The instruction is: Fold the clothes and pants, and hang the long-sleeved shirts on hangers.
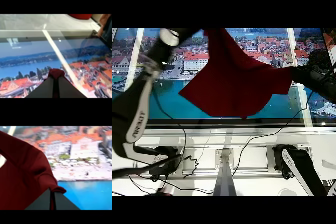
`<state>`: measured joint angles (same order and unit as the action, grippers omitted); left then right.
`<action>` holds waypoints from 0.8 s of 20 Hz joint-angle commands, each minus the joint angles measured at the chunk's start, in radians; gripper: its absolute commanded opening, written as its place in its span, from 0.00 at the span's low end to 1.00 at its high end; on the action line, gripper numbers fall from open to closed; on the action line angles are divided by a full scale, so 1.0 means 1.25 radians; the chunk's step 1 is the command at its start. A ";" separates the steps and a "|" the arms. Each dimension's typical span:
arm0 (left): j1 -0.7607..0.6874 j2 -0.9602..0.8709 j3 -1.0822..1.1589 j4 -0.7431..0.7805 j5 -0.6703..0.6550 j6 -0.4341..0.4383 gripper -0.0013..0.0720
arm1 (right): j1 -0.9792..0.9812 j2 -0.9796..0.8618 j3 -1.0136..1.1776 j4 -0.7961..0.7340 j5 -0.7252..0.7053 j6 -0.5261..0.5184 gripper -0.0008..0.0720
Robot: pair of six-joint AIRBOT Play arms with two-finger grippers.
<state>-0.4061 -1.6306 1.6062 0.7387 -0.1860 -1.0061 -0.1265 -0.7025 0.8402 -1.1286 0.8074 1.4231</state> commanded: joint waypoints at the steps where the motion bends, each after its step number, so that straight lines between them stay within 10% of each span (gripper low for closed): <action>1: -0.106 -0.086 0.001 -0.005 0.250 0.001 0.04 | 0.000 -0.066 -0.023 -0.137 -0.078 0.097 0.03; 12: -0.169 -0.196 0.001 -0.006 0.397 0.000 0.05 | 0.000 -0.098 -0.030 -0.142 -0.129 0.178 0.03; 13: -0.164 -0.198 0.001 -0.006 0.391 0.000 0.11 | 0.000 -0.098 -0.030 -0.141 -0.128 0.178 0.03; 15: -0.150 -0.196 0.001 -0.006 0.349 0.000 0.73 | 0.000 -0.098 -0.030 -0.142 -0.128 0.178 0.03; 16: -0.143 -0.195 0.001 -0.006 0.318 0.000 0.89 | 0.000 -0.098 -0.030 -0.142 -0.128 0.178 0.03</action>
<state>-0.6025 -1.8660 1.6070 0.7303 0.2714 -1.0058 -0.1265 -0.8238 0.8028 -1.3041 0.6487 1.6417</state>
